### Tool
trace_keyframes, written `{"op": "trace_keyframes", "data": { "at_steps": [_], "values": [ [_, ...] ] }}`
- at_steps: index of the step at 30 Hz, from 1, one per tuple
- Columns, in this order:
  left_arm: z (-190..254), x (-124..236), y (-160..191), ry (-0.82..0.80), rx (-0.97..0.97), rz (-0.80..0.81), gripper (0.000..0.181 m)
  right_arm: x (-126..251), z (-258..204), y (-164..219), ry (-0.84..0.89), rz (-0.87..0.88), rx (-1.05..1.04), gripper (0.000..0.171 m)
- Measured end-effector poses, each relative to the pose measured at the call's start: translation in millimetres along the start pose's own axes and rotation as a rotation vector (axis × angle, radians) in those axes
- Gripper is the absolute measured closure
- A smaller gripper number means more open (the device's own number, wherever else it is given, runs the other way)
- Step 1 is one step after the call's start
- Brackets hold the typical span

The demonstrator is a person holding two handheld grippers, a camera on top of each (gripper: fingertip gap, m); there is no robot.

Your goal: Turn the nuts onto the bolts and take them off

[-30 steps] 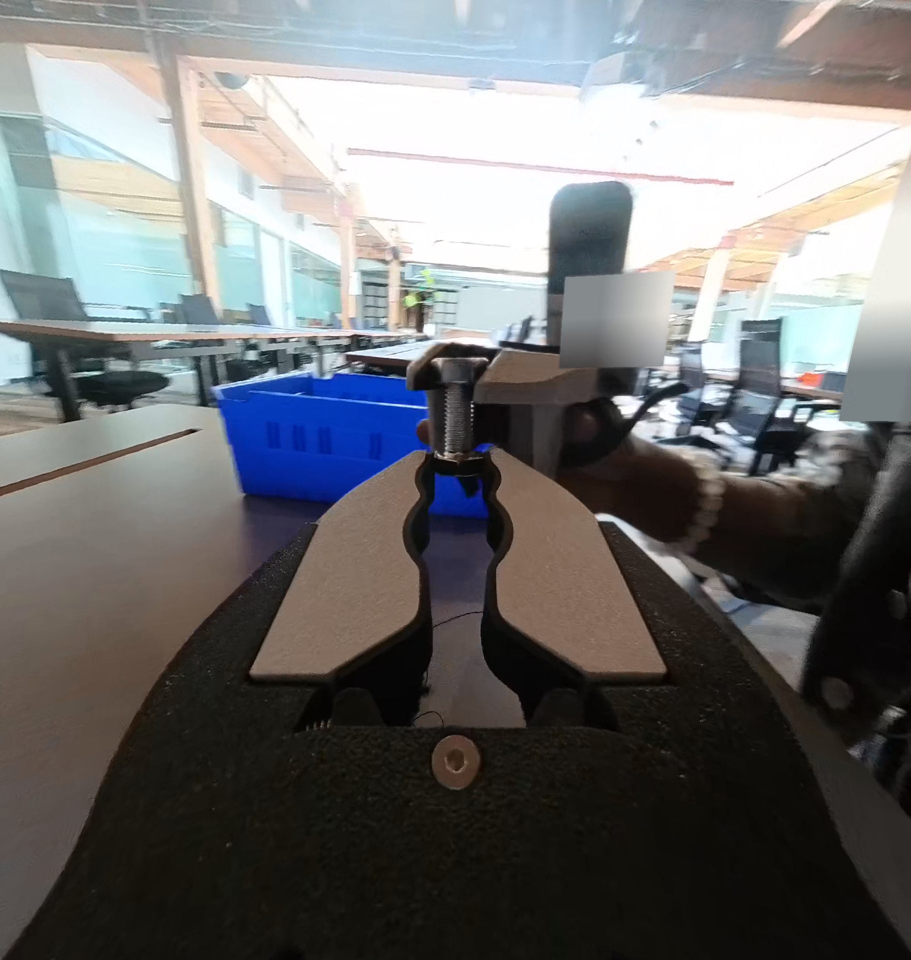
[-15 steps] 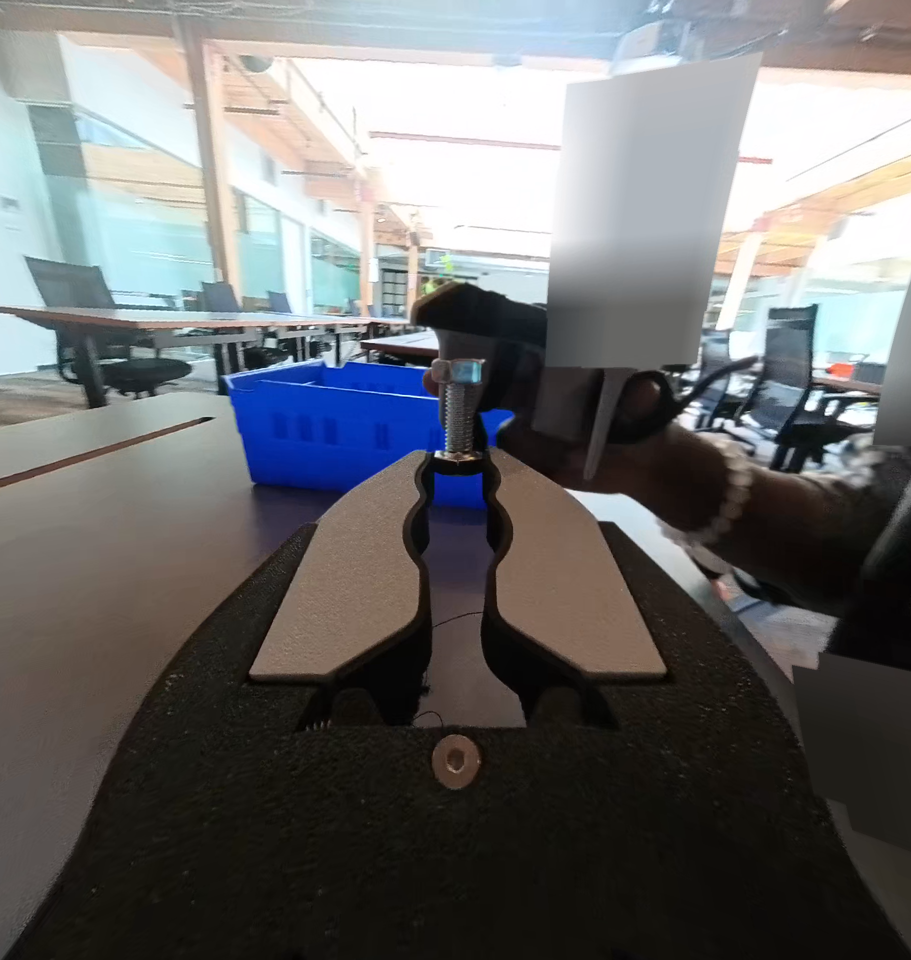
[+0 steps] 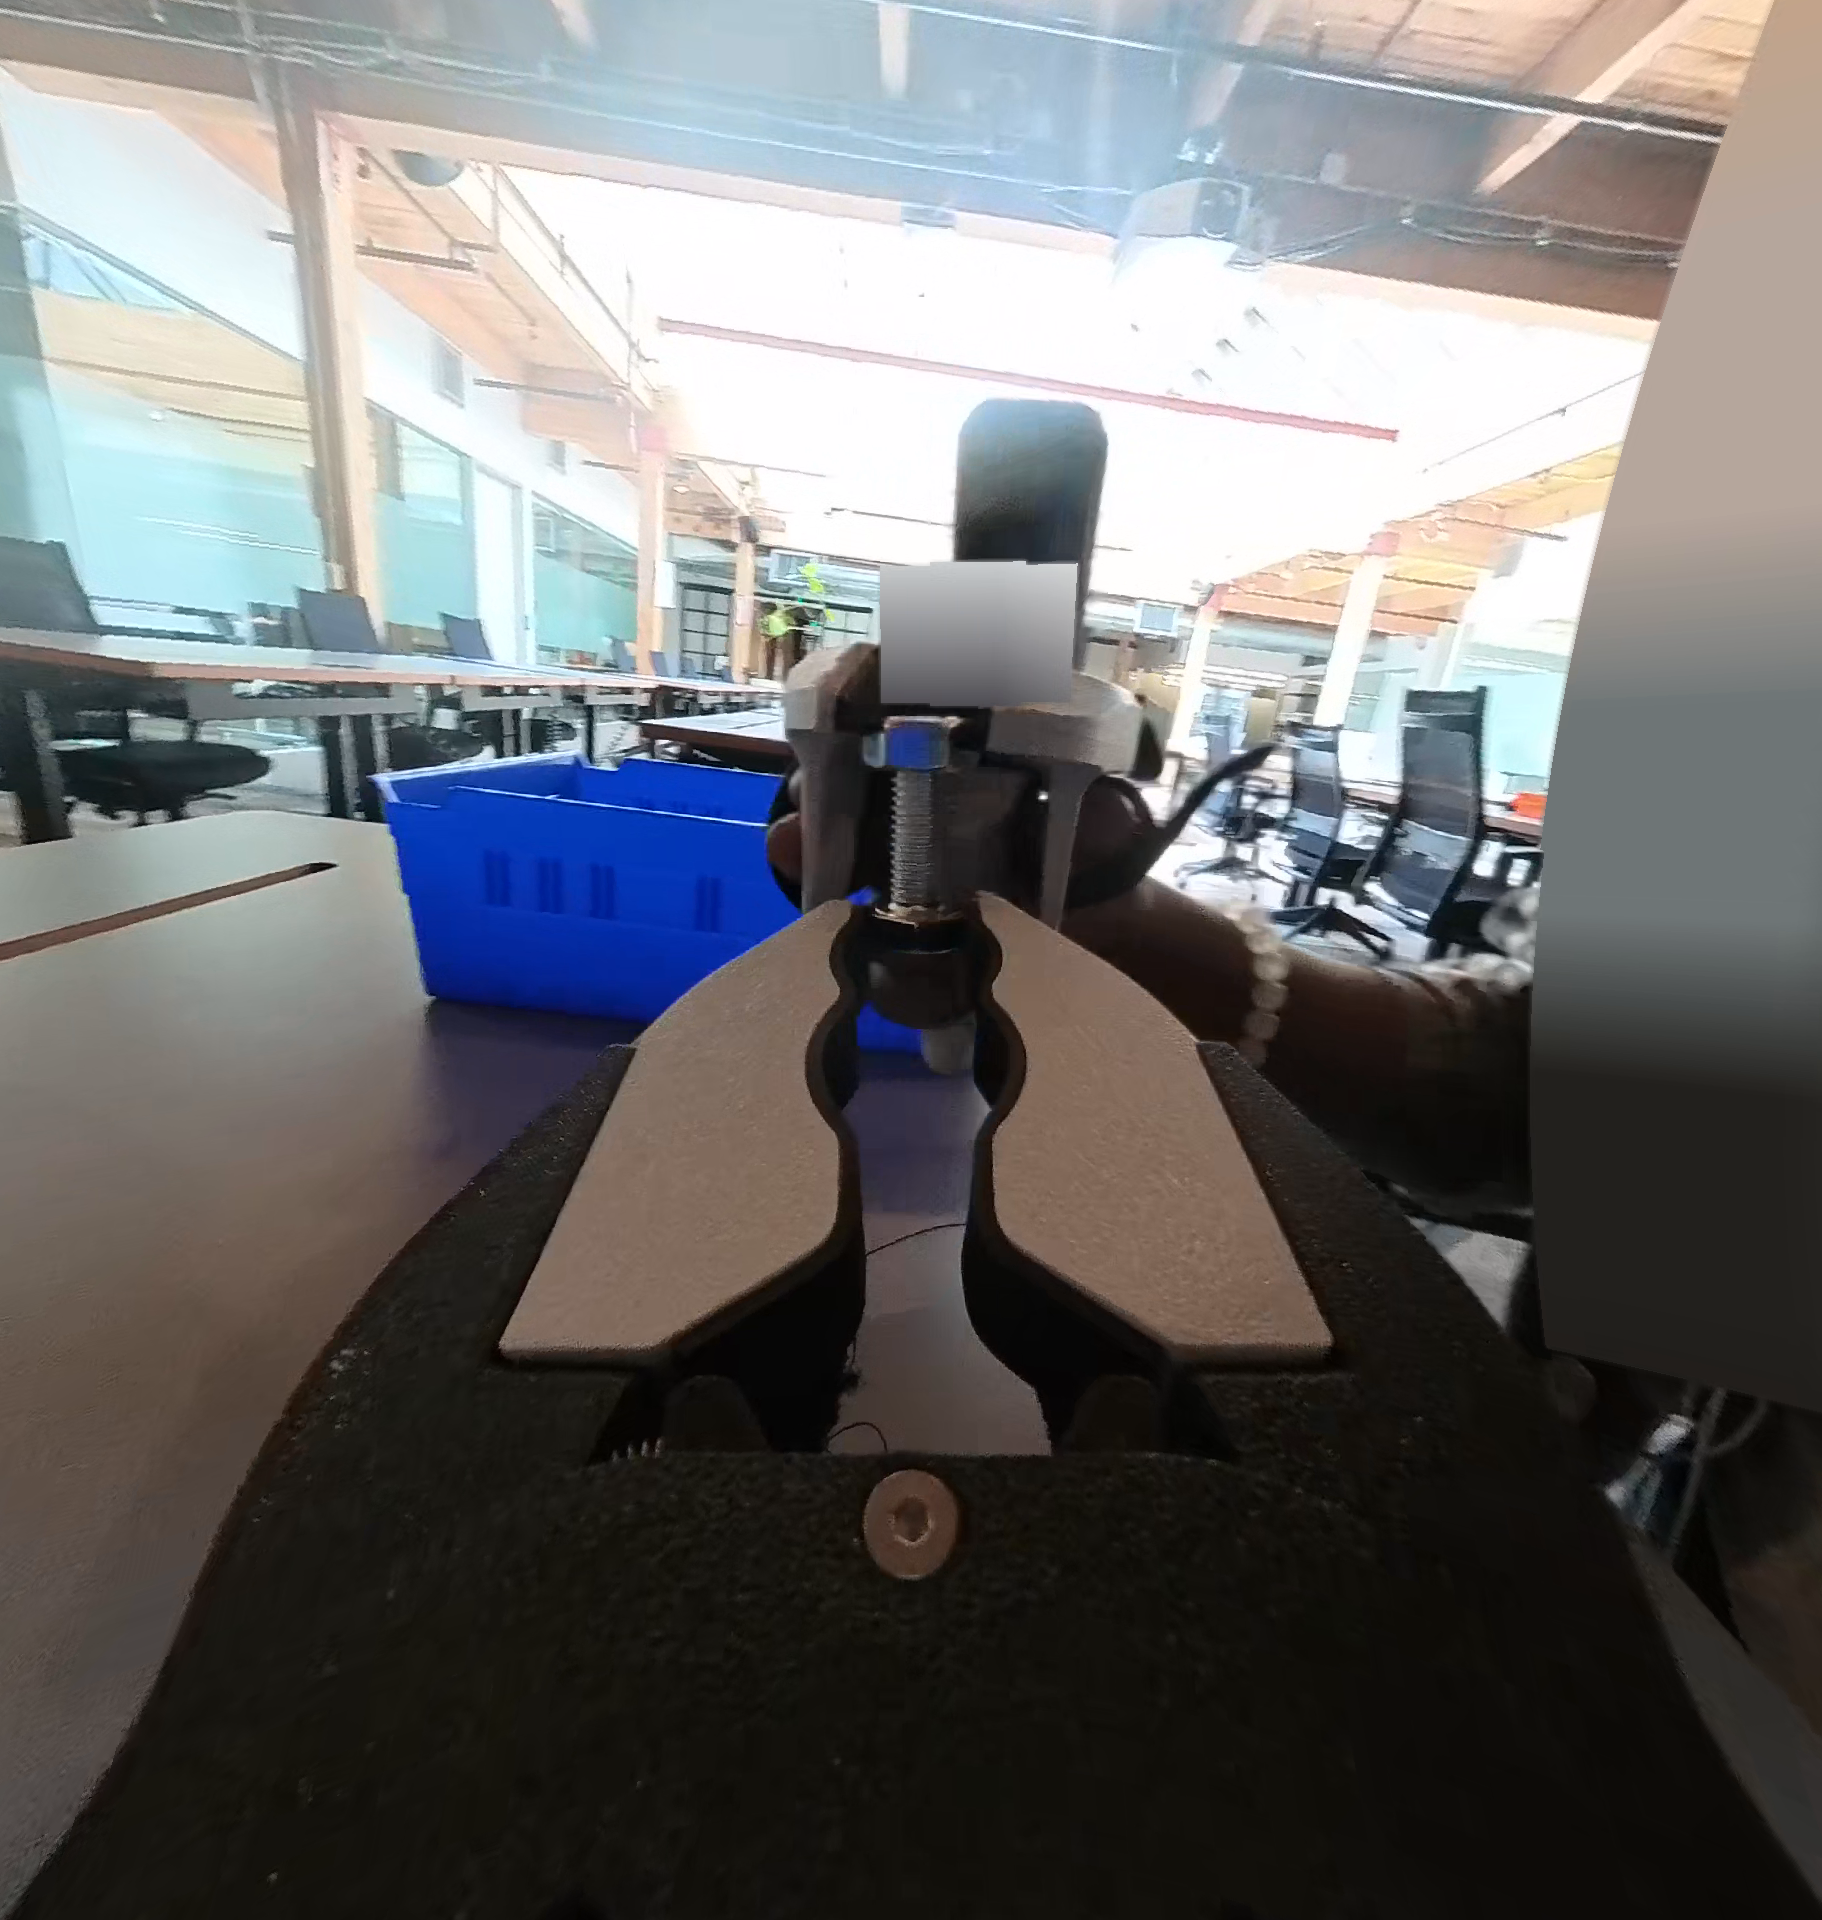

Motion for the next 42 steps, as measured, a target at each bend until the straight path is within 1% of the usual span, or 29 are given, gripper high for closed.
{"op": "trace_keyframes", "data": {
  "at_steps": [1, 4, 6, 8, 9, 10, 11, 13, 15, 18, 19, 20, 21, 22, 24, 26, 29, 30, 31, 33, 34, 35, 36, 37, 39, 40, 41, 42],
  "values": [
    [-2.5, 0.2, -0.4, -0.034, -0.003, 0.006, 0.164, -0.1, 1.8, 0.6, 0.084, -0.016, -0.012, 0.152],
    [-7.4, 0.5, -0.7, -0.114, -0.007, 0.013, 0.164, -0.3, 3.7, 3.4, 0.371, -0.066, -0.088, 0.152],
    [-8.4, -0.8, 0.4, -0.134, -0.018, 0.005, 0.164, -0.8, -0.8, 3.6, 0.514, -0.087, -0.128, 0.151],
    [-6.2, -2.1, 1.6, -0.134, -0.036, -0.005, 0.164, -2.5, -9.8, 0.3, 0.567, -0.113, -0.138, 0.134],
    [-5.8, -2.7, 2.1, -0.133, -0.04, -0.011, 0.164, -2.3, -15.1, -1.8, 0.574, -0.122, -0.144, 0.127],
    [-5.7, -2.4, 2.0, -0.136, -0.037, -0.009, 0.164, -1.0, -20.1, -3.9, 0.578, -0.123, -0.151, 0.126],
    [-6.9, -2.6, 1.3, -0.127, -0.031, -0.006, 0.164, 1.7, -24.6, -5.8, 0.583, -0.123, -0.156, 0.129],
    [-8.8, -1.5, 0.0, -0.137, -0.018, 0.003, 0.164, 4.1, -38.3, -12.5, 0.515, -0.085, -0.146, 0.168],
    [-6.8, -1.8, 1.4, -0.125, -0.026, -0.008, 0.164, 8.9, -43.4, -17.0, 0.509, -0.077, -0.119, 0.164],
    [-5.0, -3.0, 3.4, -0.117, -0.041, -0.026, 0.164, 19.7, -26.8, -15.1, 0.581, -0.116, -0.01, 0.145],
    [-4.4, -3.4, 3.5, -0.108, -0.041, -0.027, 0.164, 19.5, -22.1, -12.6, 0.564, -0.133, 0.006, 0.142],
    [-4.3, -3.4, 3.3, -0.104, -0.04, -0.025, 0.164, 17.6, -18.5, -9.3, 0.535, -0.146, 0.007, 0.135],
    [-4.8, -3.1, 3.0, -0.11, -0.039, -0.022, 0.164, 14.9, -15.7, -6.4, 0.501, -0.155, -0.008, 0.124],
    [-4.4, -2.8, 2.9, -0.104, -0.037, -0.022, 0.164, 11.5, -14.1, -4.3, 0.46, -0.159, -0.026, 0.12],
    [-4.5, -2.7, 2.9, -0.108, -0.037, -0.02, 0.164, 6.6, -10.8, -0.6, 0.409, -0.169, -0.058, 0.12],
    [-5.2, -2.8, 2.4, -0.116, -0.034, -0.016, 0.164, 4.4, -10.3, 2.2, 0.387, -0.178, -0.083, 0.13],
    [-6.4, -2.7, 2.2, -0.121, -0.027, -0.013, 0.164, 9.1, -16.6, 1.6, 0.415, -0.175, -0.087, 0.133],
    [-5.6, -2.7, 2.5, -0.116, -0.031, -0.014, 0.164, 13.0, -20.3, 0.1, 0.428, -0.175, -0.064, 0.145],
    [-6.4, -2.3, 2.1, -0.129, -0.032, -0.01, 0.164, 16.9, -26.3, -3.2, 0.416, -0.161, -0.022, 0.171],
    [-6.3, -2.6, 2.6, -0.116, -0.025, -0.018, 0.164, 23.8, -29.9, -11.7, 0.439, -0.11, 0.041, 0.171],
    [-5.9, -2.5, 2.9, -0.117, -0.029, -0.02, 0.164, 26.9, -26.8, -12.2, 0.463, -0.114, 0.054, 0.17],
    [-4.8, -2.5, 3.5, -0.11, -0.033, -0.024, 0.164, 28.5, -22.6, -10.3, 0.478, -0.129, 0.056, 0.159],
    [-4.4, -2.5, 3.7, -0.107, -0.035, -0.026, 0.164, 28.3, -18.6, -6.9, 0.48, -0.148, 0.039, 0.143],
    [-4.2, -2.9, 3.8, -0.107, -0.037, -0.028, 0.164, 25.7, -16.4, -3.2, 0.46, -0.167, 0.006, 0.131],
    [-3.4, -3.2, 3.8, -0.099, -0.039, -0.03, 0.164, 18.0, -16.5, 3.4, 0.402, -0.202, -0.056, 0.118],
    [-3.6, -3.2, 3.7, -0.101, -0.038, -0.029, 0.164, 14.9, -17.2, 5.0, 0.384, -0.21, -0.069, 0.119],
    [-4.3, -3.4, 3.6, -0.106, -0.035, -0.028, 0.164, 13.2, -19.1, 4.7, 0.366, -0.208, -0.068, 0.133],
    [-4.0, -3.3, 3.3, -0.105, -0.034, -0.025, 0.164, 13.7, -20.3, 3.2, 0.375, -0.205, -0.052, 0.143]
  ]
}}
Point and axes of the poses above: each gripper's, where its closed fingertips meet, x back along the fingers, y out of its underside, z = x × y across the jaws, the point moved 4 cm from there along x, back along the fingers, and after that the axes turned 12 degrees about x, right-handed, at the moved point
